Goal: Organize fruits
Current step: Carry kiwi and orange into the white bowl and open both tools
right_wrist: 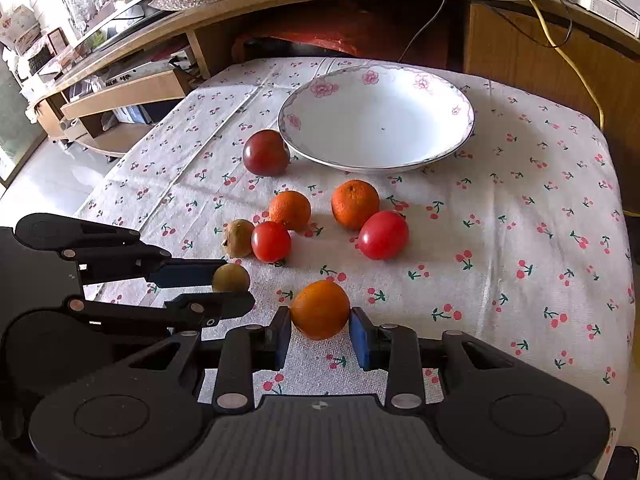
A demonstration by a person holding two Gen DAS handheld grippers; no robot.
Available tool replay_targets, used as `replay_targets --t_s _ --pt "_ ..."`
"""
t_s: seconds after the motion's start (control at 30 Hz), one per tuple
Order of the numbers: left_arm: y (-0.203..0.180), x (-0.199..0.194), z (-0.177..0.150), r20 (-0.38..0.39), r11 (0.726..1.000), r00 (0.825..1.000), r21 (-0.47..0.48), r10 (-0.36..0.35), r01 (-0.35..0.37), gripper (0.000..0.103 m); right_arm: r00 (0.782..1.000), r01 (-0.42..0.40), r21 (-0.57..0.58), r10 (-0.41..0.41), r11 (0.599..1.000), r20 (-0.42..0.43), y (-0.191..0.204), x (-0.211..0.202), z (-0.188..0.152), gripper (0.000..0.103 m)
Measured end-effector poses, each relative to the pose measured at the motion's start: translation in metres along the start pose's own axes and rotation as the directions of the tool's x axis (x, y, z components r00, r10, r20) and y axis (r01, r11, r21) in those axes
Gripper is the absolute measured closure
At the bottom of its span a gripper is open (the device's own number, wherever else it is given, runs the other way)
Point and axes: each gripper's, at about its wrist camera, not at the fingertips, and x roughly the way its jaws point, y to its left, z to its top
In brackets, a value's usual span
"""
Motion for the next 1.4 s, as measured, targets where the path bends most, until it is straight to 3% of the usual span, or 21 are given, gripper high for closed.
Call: replay_targets --t_s 0.43,0.8,1.4 --pt "0.007 -0.005 0.026 0.039 0.999 0.999 -0.03 0.023 -0.022 0.072 0.998 0.025 0.024 -0.026 0.999 0.064 -0.004 -0.01 0.018 0.075" --pt "0.02 0.002 0.072 0.096 0.998 0.995 -0.055 0.041 -0.036 0.073 0.991 0.038 0.087 -0.049 0.995 0.124 -0.024 -0.011 0.06 0.074" --pt "0.041 0.044 0.102 0.076 0.995 0.994 -0.07 0.073 -0.068 0.074 0.992 0.043 0.065 -0.05 0.997 0.113 -0.045 0.028 0.095 0.074"
